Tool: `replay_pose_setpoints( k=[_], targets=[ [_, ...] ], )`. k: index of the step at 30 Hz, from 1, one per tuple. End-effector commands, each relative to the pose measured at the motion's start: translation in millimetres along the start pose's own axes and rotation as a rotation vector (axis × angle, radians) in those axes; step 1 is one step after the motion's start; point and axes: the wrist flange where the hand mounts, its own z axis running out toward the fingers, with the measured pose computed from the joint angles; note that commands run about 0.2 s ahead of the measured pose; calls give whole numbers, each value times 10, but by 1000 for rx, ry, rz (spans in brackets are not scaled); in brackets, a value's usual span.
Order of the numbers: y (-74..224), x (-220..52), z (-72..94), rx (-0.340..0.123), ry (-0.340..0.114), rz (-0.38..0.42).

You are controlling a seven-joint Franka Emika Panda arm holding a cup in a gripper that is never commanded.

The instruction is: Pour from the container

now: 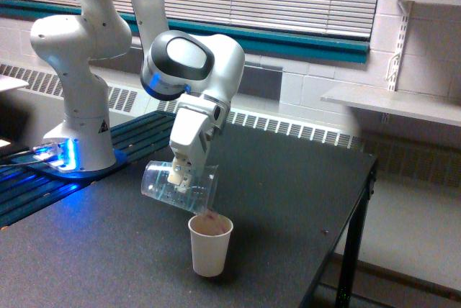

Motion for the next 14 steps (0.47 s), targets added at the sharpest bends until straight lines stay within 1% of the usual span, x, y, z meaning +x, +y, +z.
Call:
replay_pose_setpoints(
  k=[1, 8, 11, 14],
  targets=[
    [4, 17, -34, -8, 13, -24],
    [36, 32, -33, -3, 12, -13],
    [66, 47, -37, 15, 11, -4],
    [93, 58, -40, 13, 7, 3]
  ],
)
